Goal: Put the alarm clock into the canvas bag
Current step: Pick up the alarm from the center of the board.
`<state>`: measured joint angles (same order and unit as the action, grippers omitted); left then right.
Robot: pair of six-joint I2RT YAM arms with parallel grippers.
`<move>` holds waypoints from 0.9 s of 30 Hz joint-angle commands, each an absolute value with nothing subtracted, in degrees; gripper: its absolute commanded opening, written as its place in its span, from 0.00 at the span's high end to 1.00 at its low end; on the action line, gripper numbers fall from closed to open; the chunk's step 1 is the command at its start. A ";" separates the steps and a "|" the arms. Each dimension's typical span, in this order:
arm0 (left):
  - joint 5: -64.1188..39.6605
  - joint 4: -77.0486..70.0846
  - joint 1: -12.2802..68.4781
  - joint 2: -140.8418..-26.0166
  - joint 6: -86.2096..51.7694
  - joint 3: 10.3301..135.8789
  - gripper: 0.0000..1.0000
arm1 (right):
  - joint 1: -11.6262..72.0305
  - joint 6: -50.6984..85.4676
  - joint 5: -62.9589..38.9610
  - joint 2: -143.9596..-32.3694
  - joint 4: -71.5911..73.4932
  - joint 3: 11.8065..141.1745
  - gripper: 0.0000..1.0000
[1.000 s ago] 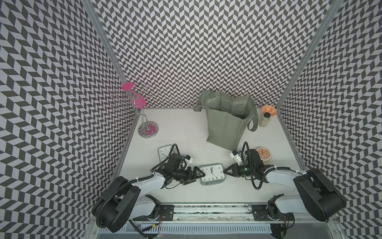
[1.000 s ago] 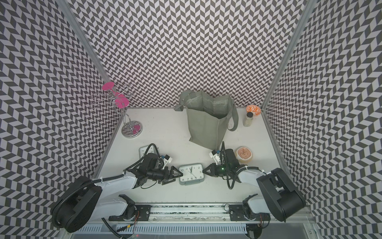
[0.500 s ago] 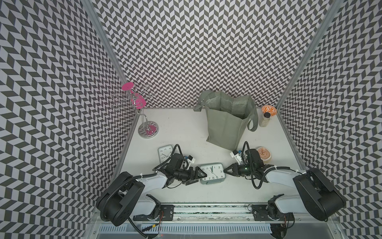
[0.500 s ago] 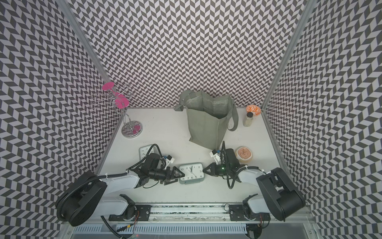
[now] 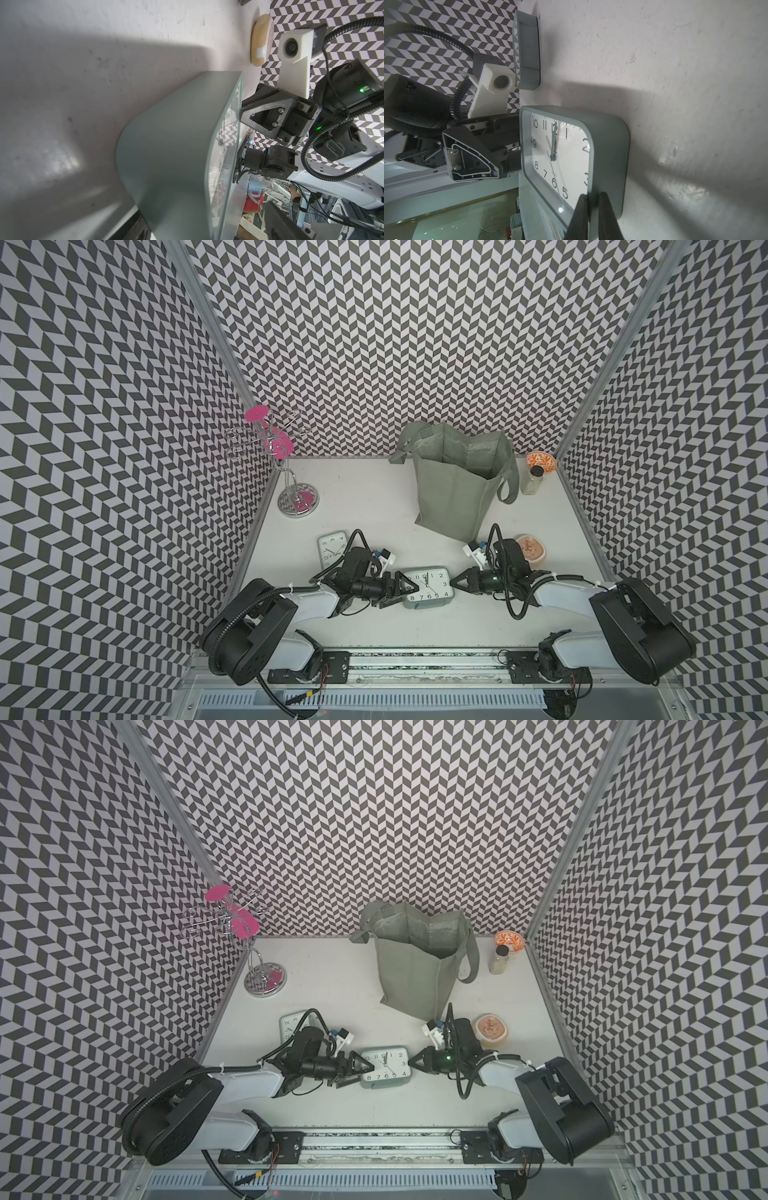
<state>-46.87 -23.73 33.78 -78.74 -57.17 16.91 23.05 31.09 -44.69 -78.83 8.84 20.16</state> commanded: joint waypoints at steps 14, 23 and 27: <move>-47.14 -34.15 34.78 -81.21 -60.77 15.72 0.28 | 22.44 31.50 -35.49 -80.33 1.63 17.58 0.90; -48.12 -37.82 34.94 -83.39 -61.34 15.86 0.44 | 22.48 31.65 -35.75 -79.98 1.76 17.75 0.90; -48.20 -38.35 34.89 -84.01 -61.26 16.08 0.50 | 22.49 31.76 -35.86 -79.89 1.76 18.01 0.90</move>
